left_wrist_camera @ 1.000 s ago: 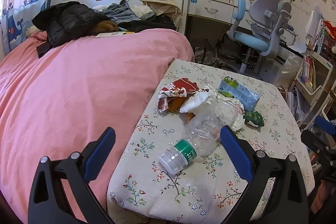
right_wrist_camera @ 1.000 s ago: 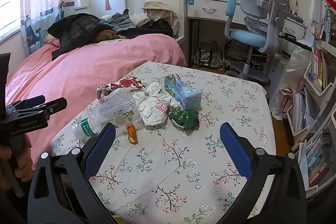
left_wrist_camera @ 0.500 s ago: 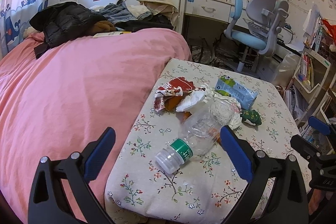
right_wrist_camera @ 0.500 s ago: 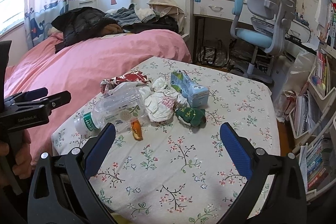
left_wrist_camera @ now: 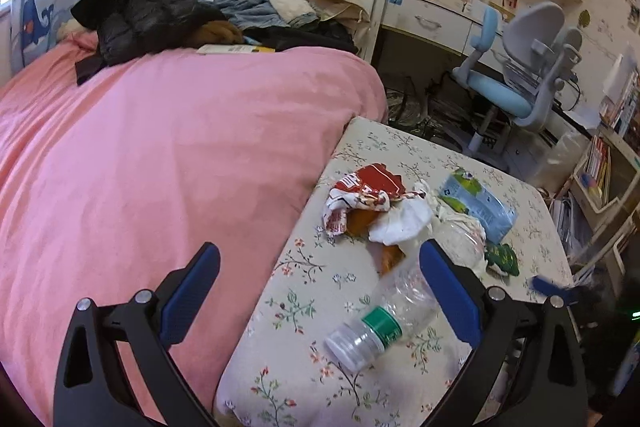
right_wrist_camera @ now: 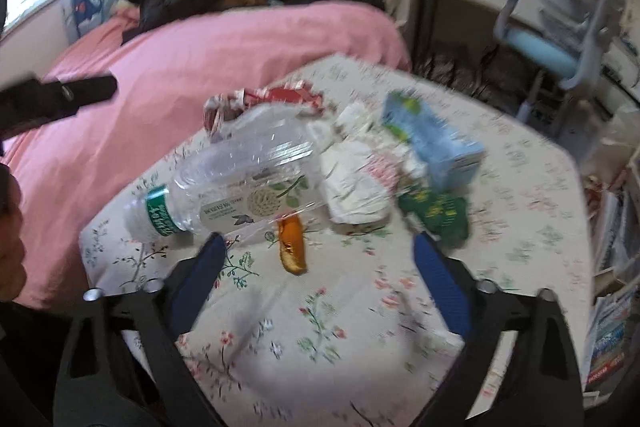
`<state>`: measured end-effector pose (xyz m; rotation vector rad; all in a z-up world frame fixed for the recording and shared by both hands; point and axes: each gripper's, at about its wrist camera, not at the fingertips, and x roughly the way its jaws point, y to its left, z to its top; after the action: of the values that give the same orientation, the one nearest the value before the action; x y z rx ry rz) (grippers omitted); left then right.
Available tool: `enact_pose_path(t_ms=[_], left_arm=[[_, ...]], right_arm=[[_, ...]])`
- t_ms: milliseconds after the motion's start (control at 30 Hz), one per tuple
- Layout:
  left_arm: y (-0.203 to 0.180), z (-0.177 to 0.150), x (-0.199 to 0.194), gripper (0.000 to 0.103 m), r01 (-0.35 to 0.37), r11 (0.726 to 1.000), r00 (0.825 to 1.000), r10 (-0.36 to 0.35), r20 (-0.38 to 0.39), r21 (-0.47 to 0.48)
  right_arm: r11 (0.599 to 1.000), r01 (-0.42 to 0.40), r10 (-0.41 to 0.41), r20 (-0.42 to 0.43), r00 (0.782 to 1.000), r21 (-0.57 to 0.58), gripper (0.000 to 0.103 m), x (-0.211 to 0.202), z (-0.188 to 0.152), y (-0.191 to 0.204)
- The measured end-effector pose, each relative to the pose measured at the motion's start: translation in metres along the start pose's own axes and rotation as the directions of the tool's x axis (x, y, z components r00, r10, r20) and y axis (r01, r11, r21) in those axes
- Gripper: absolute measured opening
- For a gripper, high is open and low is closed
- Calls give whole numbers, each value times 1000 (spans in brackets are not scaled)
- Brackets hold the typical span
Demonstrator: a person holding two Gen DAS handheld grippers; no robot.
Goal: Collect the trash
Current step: 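Close the left tool on the bottle while the right tool approaches the orange peel, then lift the bottle with the left tool while the right tool grasps the orange peel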
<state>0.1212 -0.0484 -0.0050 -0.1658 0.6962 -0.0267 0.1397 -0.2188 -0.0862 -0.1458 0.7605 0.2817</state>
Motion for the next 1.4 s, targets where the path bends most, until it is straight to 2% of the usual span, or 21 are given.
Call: enact_pose_path(t_ms=[33,133,267,333,367,400,433,467,700,800,933,1100,1133,1200,1233,1300,1400], left_arm=[[-1,1,3,95,9,1000,1000,-9,-6,10],[-12,3,11,95,53,995,998,-50,-35,82],[-30,3,19,95,100,977,994,-91,-60,187],[-35,2,23,95,121,969,991,-106,-79,215],[-38,1,25,95,124,965,990,-106,-89,230],[-41,-1,27,95,125,961,990,-103,-98,248],[-43,-3,28,95,123,957,990,-99,-101,262],[-46,-5,29,95,124,954,990,-98,-105,275],[-64,-15,44,95,170,919,981,-123,-152,355],[-81,-22,48,95,205,882,975,-147,-165,424],[-102,-35,59,95,191,828,977,-111,-180,527],[-113,-43,67,95,211,797,971,-108,-211,566],[-114,-43,67,94,220,795,969,-113,-219,565],[-115,-42,66,80,247,792,961,-128,-244,558],[-114,-41,68,68,276,797,950,-140,-280,537],[-110,-38,71,64,304,818,935,-156,-319,489],[-107,-40,75,62,286,829,936,-135,-324,481]], right_arm=[[1000,-19,19,-26,999,5,74,11,1,0],[999,-50,49,-67,997,-10,62,31,3,4],[997,-58,54,-93,994,-47,54,48,2,10],[996,-74,69,-112,991,-43,43,55,-1,8],[996,-82,78,-107,991,-39,42,55,-2,5],[996,-82,77,-105,991,-37,34,54,-3,2],[995,-94,90,-108,990,-34,20,52,-3,-1],[994,-102,99,-115,988,-28,17,51,-5,-4],[997,-75,79,-134,988,29,15,20,-27,-39],[996,-64,73,-139,988,68,15,1,-38,-57],[988,-59,80,-152,985,140,15,-11,-53,-85],[982,-75,102,-153,983,175,16,-11,-57,-97],[983,-72,99,-155,983,166,16,-9,-56,-95],[984,-75,101,-156,983,160,16,-8,-55,-94],[984,-76,101,-156,983,160,16,-9,-56,-93],[984,-78,104,-155,982,161,16,-5,-54,-93],[982,-82,109,-153,982,170,16,-2,-52,-93]])
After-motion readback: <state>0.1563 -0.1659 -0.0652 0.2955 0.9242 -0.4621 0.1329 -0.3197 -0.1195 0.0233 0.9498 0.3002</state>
